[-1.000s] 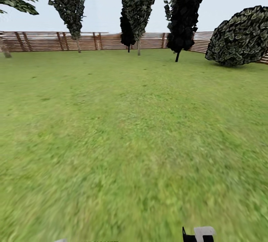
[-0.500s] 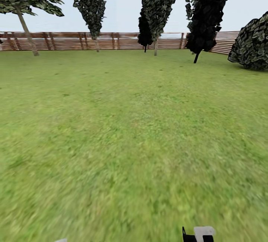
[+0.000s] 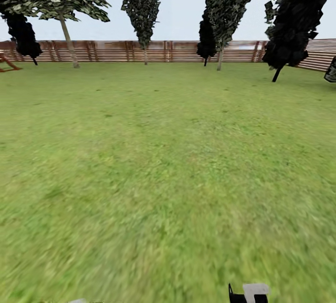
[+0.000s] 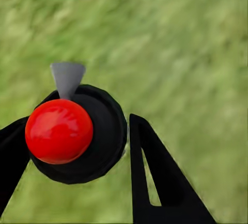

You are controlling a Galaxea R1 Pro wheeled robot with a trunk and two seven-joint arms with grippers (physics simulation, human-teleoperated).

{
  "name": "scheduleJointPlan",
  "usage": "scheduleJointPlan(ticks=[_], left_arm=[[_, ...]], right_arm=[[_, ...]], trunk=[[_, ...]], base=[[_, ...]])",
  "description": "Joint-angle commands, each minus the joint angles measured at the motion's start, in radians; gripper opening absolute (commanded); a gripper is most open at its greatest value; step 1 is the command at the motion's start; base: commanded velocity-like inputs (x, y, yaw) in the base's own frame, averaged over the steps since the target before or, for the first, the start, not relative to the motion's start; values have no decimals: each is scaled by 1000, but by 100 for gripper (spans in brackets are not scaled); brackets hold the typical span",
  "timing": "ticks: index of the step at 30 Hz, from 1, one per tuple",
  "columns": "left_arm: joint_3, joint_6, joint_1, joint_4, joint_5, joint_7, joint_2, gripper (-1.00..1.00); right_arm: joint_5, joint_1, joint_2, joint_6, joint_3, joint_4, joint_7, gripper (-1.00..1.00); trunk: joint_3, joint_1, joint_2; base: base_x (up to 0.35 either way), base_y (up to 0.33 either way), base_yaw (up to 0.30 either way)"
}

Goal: In the garden, pick up the pesticide atomizer on the floor and spray pesticide onto both trees until each tree trunk is fully covered.

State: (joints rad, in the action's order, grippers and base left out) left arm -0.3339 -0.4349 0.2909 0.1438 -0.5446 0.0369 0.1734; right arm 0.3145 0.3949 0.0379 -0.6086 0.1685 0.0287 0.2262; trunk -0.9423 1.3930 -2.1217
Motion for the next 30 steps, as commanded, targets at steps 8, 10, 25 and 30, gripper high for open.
scheduleJointPlan(ticks=[8, 10, 25, 30], left_arm=[[-8, -2, 1, 0, -5, 4, 1, -100], [-8, -1, 1, 0, -5, 5, 1, -100], [-10, -7, 1, 0, -4, 0, 1, -100], [-10, -9, 1, 0, -7, 0, -1, -100]], right_arm=[[11, 0, 0, -3, 6, -1, 5, 100], [11, 0, 0, -3, 6, -1, 5, 100], [11, 0, 0, -3, 7, -1, 5, 100], [11, 0, 0, -3, 8, -1, 6, 100]], trunk=[[-1, 0, 0], [-1, 0, 0], [-1, 0, 0], [-1, 0, 0]], base=[[14, 292, 279], [0, 192, 279], [0, 15, 279], [0, 0, 279]])
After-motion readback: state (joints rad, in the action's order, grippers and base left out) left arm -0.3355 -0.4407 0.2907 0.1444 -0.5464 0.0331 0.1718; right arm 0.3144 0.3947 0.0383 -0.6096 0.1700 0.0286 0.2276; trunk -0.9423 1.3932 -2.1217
